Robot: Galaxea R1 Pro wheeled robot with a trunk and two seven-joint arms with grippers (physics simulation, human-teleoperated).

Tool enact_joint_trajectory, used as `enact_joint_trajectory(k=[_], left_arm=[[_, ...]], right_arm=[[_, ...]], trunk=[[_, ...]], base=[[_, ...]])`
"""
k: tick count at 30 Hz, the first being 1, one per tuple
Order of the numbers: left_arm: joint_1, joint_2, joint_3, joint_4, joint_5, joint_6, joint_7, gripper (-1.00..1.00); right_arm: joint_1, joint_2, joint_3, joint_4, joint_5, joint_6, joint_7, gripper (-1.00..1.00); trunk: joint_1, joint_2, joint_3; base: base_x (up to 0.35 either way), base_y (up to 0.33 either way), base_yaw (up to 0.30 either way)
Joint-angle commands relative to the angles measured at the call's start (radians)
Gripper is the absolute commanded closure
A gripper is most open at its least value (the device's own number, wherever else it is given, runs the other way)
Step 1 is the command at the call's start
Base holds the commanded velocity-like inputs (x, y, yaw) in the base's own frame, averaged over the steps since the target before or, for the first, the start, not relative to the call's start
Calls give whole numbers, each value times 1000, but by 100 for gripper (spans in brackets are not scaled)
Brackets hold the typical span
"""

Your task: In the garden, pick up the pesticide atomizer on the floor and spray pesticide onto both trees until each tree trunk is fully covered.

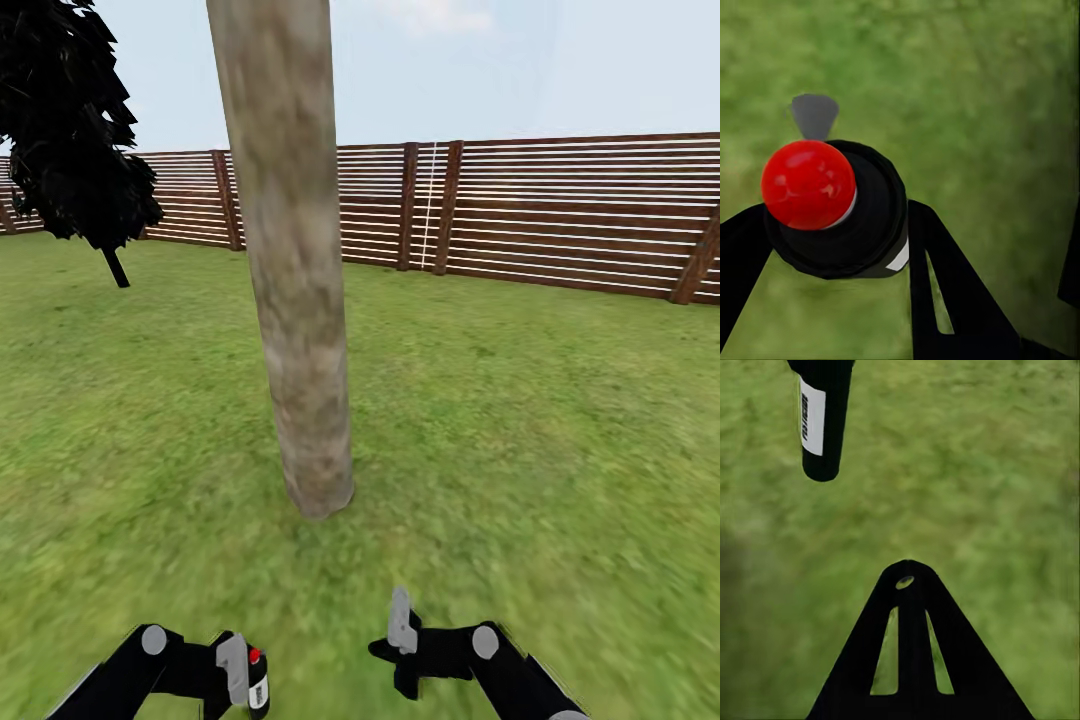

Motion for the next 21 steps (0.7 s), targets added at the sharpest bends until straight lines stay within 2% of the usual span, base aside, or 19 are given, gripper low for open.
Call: enact_joint_trajectory(k=[1, 3, 6, 8, 13, 17, 21], left_arm=[[0, -11, -2, 0, -2, 1, 0, 100], [0, -31, -3, 0, -19, 2, 0, 100], [-4, -63, -3, -1, -88, 13, 1, 100], [-17, -77, -2, 0, -109, 17, 3, 100], [-22, -108, -3, -5, -120, 17, 8, 100], [-22, -121, -3, -7, -119, 14, 5, 100], [-22, -144, -3, -10, -118, 11, 2, 100]], right_arm=[[-1, 11, 2, 0, 8, 0, 2, 100], [-2, 20, 4, 0, 14, 0, 4, 100], [-3, 27, 4, -4, 16, 0, 5, 100], [-3, 41, 4, -16, 16, 1, 5, 100], [-3, 61, 4, -21, 17, 2, 5, 100], [-3, 63, 4, -22, 18, 2, 5, 100], [-3, 63, 4, -21, 18, 2, 5, 100]], trunk=[[0, 0, 0], [0, 0, 0], [0, 0, 0], [0, 0, 0], [0, 0, 0], [0, 0, 0], [0, 0, 0]], base=[[0, 0, 0], [0, 0, 0], [0, 0, 0], [0, 0, 0], [0, 0, 0], [0, 0, 0], [0, 0, 0]])
